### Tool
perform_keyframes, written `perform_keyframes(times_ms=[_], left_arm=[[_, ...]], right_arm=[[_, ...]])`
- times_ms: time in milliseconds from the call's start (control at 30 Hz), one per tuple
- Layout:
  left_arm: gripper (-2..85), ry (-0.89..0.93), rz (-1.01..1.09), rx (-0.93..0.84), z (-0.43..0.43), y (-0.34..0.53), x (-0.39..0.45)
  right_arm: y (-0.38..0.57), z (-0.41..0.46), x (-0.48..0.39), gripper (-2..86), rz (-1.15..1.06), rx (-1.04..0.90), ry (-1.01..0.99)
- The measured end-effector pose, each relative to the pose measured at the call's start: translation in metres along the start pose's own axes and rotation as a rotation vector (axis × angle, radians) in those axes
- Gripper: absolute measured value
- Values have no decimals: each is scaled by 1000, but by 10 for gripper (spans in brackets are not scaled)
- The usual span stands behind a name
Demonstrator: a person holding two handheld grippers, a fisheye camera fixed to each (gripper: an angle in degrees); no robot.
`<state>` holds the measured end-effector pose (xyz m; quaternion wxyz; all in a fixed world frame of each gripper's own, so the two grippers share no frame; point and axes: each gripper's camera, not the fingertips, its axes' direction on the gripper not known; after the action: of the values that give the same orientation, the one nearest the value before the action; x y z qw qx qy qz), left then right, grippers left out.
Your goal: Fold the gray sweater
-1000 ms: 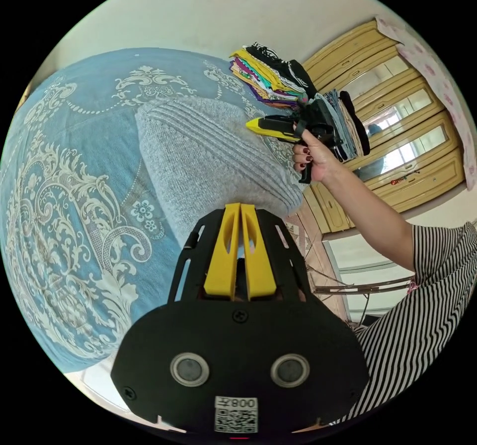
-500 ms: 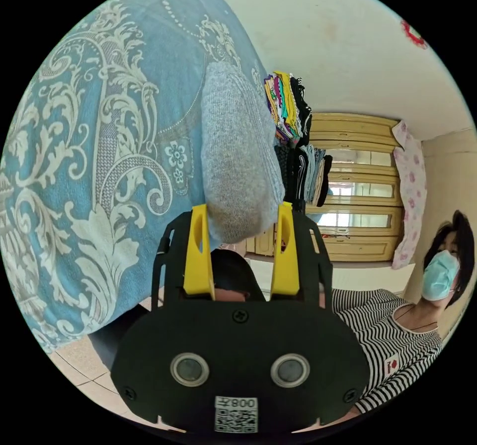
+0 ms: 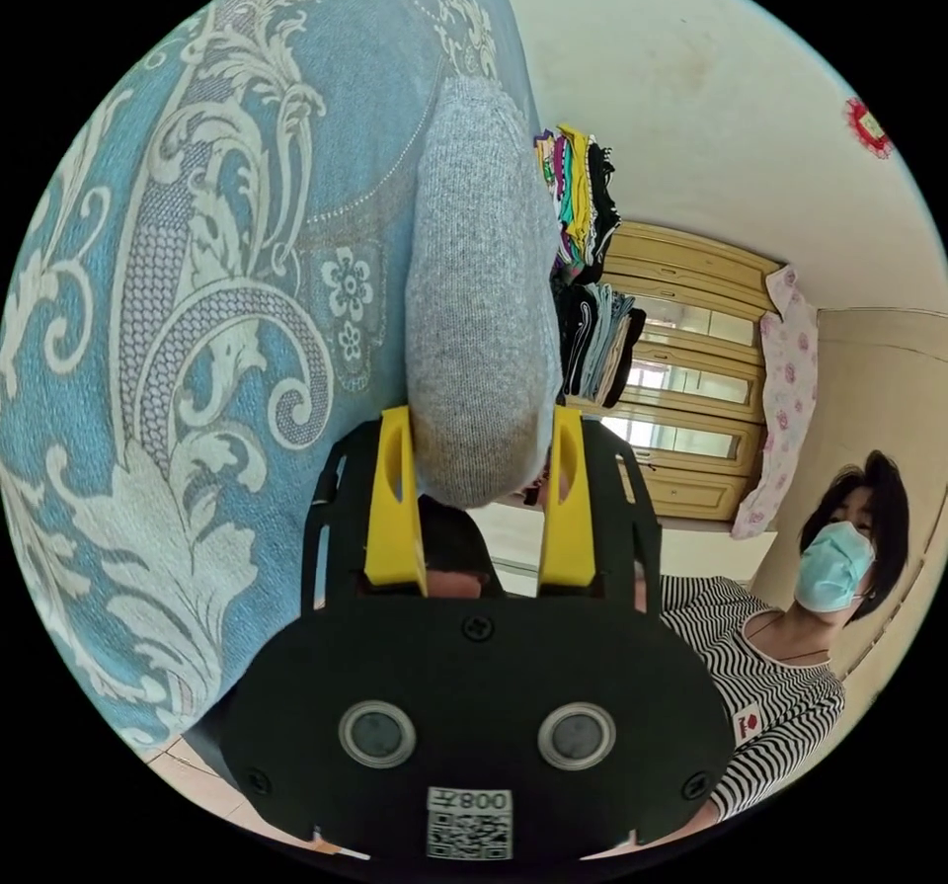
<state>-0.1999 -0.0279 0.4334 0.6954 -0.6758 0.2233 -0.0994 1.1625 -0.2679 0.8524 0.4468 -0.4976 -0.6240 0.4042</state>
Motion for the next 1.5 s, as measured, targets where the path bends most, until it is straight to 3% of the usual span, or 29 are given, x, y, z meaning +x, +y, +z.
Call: perform_keyframes(times_ms=[600,867,1200,1500], left_arm=[[169,-3,-1,-70,7,-21,6],[151,33,-16,-75,14,-15,3],[142,63,-11,-47,22,30,21],[142,120,-9,-54,33,125,41]], right_arm=[[-37,42,-13,210,0,-174,2],[-40,61,-4,120,42,-197,6],[3,81,-38,85,34,-165,42],[99,108,-91,82,1,-178,36]])
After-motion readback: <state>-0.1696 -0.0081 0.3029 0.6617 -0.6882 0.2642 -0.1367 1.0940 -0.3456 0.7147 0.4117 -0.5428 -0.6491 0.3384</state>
